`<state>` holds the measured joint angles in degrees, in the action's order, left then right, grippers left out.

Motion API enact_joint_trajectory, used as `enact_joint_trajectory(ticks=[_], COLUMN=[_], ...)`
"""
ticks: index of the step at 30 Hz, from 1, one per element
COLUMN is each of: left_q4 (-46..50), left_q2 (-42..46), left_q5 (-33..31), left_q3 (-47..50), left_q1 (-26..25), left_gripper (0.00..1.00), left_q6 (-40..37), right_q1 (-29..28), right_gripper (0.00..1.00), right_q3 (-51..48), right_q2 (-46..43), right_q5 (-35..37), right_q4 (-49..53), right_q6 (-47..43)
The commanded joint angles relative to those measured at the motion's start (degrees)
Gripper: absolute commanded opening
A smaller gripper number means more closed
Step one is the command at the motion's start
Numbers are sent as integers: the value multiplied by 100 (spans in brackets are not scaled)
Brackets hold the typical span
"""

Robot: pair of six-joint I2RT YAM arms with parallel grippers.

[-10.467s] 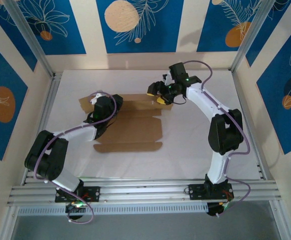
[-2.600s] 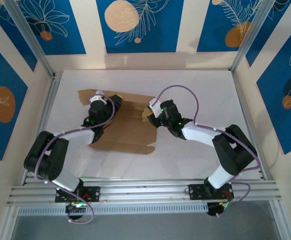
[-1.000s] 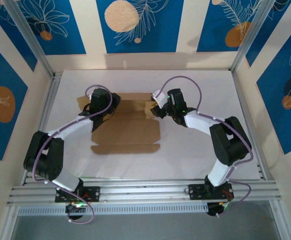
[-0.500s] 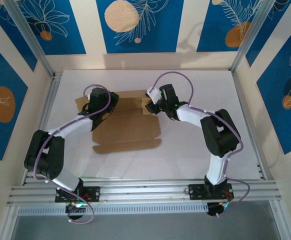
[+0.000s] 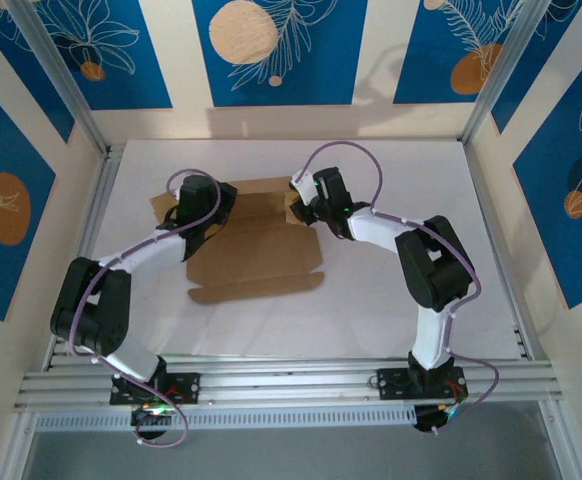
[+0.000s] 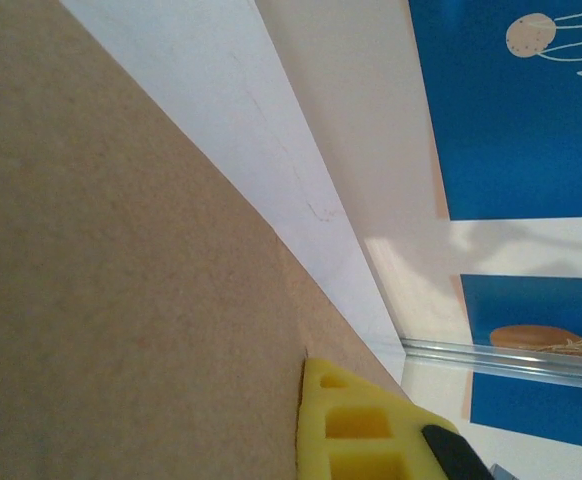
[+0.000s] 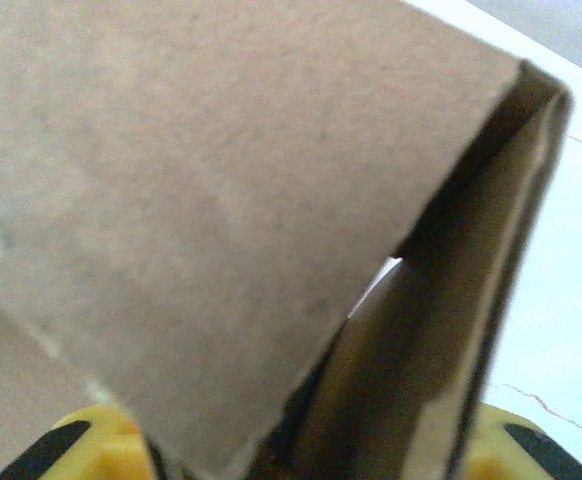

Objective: Fold the paper box

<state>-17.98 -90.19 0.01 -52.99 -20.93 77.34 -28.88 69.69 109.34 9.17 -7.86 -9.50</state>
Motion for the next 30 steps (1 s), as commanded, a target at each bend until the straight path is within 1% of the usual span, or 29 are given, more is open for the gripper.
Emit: enact_joint_trajectory(ticks=[1, 4, 11, 16, 22, 24, 26, 30], left_q4=[717, 672, 506, 458, 444, 452, 461, 505], left_q2=[-140, -113, -39, 105, 249, 281, 297, 343], left_q5=[754, 788, 878, 854, 764, 739, 711, 667], left_q3=[105, 155, 323, 395, 439, 440, 430, 413], left_q1=[-52, -52, -60, -113, -251, -288, -322, -343], left_gripper=[3, 2, 3, 3, 3, 3, 3, 4], left_q6=[0, 141, 494, 735, 979, 1054, 1100, 1156], right_q1=[-101, -183, -350, -479, -628, -656, -696, -759], right_gripper=[26, 20, 15, 16, 16, 15, 13, 7], right_q3=[332, 437, 809, 940, 1242, 1329, 1398, 1562], right_q2=[240, 319, 498, 613, 842, 887, 922, 1041], right_q5=[330, 575, 1451, 1997, 3039, 3214, 3455, 3671], right_q4=[-123, -32, 559, 845, 1320, 1469, 1551, 1724], right_q6=[227, 295, 698, 873, 1168, 1269, 1369, 1476])
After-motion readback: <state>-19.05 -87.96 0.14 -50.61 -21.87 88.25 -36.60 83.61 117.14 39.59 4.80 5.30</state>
